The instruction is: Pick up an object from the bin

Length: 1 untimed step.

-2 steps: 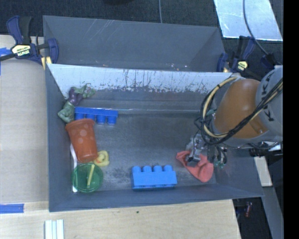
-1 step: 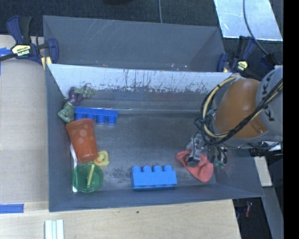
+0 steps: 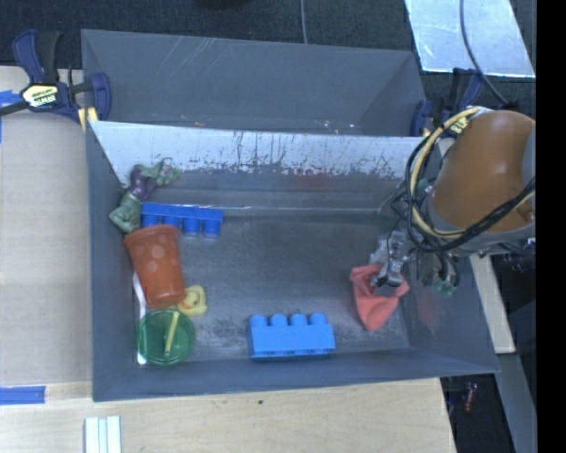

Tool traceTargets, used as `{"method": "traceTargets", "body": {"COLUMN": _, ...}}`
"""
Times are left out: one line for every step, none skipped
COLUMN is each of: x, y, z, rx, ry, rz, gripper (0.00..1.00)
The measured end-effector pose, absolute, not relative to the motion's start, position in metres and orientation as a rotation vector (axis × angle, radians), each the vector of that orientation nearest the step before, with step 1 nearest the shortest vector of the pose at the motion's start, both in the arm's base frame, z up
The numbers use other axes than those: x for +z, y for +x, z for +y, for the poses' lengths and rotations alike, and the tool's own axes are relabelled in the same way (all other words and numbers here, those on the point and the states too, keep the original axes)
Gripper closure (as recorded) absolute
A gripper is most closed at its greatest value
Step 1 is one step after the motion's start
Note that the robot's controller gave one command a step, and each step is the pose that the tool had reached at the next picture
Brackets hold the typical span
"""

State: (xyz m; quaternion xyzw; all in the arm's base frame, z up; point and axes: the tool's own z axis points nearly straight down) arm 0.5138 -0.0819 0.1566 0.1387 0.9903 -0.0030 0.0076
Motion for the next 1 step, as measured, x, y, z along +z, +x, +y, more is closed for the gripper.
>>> {"method": "traceTargets", "body": {"x": 0.2326, "y": 0.5231, "z": -0.0958, "rx": -0.009, "ry": 0.433, "rz": 3.098, "gripper": 1.0}}
